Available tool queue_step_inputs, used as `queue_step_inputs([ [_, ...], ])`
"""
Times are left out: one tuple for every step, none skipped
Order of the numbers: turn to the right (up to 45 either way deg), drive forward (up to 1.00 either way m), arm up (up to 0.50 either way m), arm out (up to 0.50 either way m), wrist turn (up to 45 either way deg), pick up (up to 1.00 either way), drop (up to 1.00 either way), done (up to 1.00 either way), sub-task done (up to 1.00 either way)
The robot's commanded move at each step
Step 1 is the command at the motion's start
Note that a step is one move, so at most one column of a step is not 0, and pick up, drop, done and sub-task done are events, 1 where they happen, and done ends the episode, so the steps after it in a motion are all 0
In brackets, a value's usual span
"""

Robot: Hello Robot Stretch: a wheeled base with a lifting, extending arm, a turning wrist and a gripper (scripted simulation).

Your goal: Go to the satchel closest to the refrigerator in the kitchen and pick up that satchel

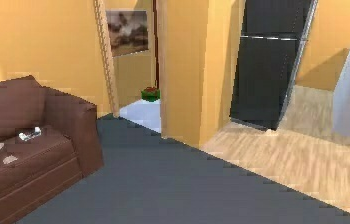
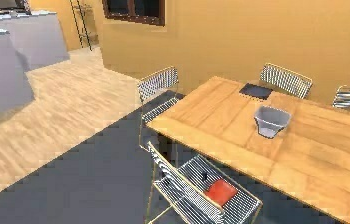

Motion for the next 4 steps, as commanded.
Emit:
queue_step_inputs([
  [33.0,0.00,0.00,0.00,0.0,0.00,0.00,0.00,0.00],
  [0.0,0.15,0.00,0.00,0.0,0.00,0.00,0.00,0.00],
  [9.0,0.00,0.00,0.00,0.0,0.00,0.00,0.00,0.00],
  [0.0,1.00,0.00,0.00,0.0,0.00,0.00,0.00,0.00],
])
